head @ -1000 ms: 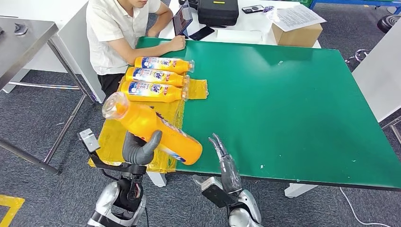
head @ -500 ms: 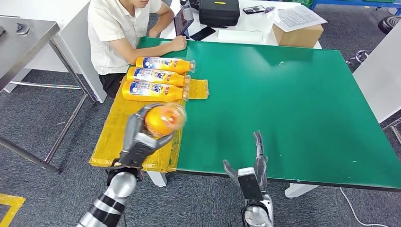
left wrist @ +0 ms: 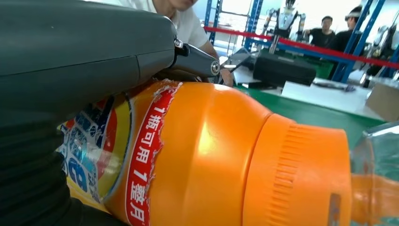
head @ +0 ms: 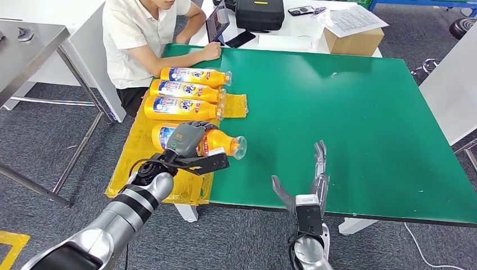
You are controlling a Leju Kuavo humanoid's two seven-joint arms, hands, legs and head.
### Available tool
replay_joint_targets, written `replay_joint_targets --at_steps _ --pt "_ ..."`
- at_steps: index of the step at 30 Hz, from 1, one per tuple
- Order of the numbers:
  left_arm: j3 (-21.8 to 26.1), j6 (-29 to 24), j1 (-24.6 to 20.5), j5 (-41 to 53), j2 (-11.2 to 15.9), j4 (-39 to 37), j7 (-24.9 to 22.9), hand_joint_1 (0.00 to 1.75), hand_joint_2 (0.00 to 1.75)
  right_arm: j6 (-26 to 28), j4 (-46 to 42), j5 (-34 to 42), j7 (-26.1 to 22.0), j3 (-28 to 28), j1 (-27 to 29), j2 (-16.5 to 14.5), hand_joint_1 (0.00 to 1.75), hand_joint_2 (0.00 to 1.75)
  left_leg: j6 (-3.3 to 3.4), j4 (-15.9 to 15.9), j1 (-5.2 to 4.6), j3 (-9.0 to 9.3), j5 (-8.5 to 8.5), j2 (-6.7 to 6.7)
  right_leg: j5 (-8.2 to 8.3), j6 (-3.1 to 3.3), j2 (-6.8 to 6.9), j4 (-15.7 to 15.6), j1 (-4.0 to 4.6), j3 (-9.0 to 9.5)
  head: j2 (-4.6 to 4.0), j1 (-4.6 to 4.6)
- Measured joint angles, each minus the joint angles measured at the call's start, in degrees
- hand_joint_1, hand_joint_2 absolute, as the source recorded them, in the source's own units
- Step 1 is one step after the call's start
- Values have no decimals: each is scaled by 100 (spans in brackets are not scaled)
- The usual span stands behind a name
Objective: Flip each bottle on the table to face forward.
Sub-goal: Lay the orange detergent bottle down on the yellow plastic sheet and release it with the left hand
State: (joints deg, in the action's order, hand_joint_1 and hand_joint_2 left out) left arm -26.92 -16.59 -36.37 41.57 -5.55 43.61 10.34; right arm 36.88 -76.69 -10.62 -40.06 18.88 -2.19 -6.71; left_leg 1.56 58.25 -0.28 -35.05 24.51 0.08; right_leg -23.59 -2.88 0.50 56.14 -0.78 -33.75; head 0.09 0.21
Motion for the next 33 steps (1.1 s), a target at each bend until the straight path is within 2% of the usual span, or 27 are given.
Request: replay_joint_targets --at_steps 3,6,9,12,14,16,19,25,33 --pt "-25 367 -162 88 -44 -300 -242 119 175 -114 -84 46 1 11 15 -1 0 175 0 0 0 -2 0 -1 0 0 0 -1 0 -1 0 0" --pt "-51 759 -330 101 -108 -651 -631 115 175 -231 -106 74 1 11 25 -7 0 175 0 0 -1 -3 0 0 0 0 0 -1 -1 -1 0 -1" --pt "-61 857 -422 97 -152 -872 -736 115 175 -268 -116 85 1 11 38 -14 0 175 0 0 -1 -3 -1 -2 0 0 1 0 -1 -1 0 -1" --pt "-69 882 -492 95 -179 -1007 -758 100 175 -270 -117 87 0 10 43 -17 0 175 1 0 -1 -4 -1 -1 0 0 0 0 0 -1 0 -1" --pt "-70 922 -535 68 -196 -1088 -809 71 175 -285 -118 94 1 9 45 -17 0 175 1 0 -1 -5 -1 -1 0 0 0 0 0 -2 0 -1" --pt "-52 1032 -593 -18 -211 -1218 -948 32 175 -336 -118 121 1 9 45 -20 0 175 0 0 0 -7 0 -1 0 0 0 0 0 -3 0 1" --pt "20 1193 -686 -160 -219 -1454 -1149 3 175 -432 -115 158 2 4 44 -33 0 175 0 0 0 -8 0 0 0 0 0 0 0 -5 0 -1" --pt "124 1195 -880 -170 -212 -1877 -1389 0 175 -608 -63 209 1 -12 28 -83 0 175 0 0 0 -9 -2 -2 0 0 1 1 0 -5 0 -1" --pt "219 1487 -978 -280 -301 -2061 -1390 0 175 -710 14 243 2 -31 24 -123 0 175 1 0 -1 -12 -3 -4 0 0 2 1 -1 -6 0 0"
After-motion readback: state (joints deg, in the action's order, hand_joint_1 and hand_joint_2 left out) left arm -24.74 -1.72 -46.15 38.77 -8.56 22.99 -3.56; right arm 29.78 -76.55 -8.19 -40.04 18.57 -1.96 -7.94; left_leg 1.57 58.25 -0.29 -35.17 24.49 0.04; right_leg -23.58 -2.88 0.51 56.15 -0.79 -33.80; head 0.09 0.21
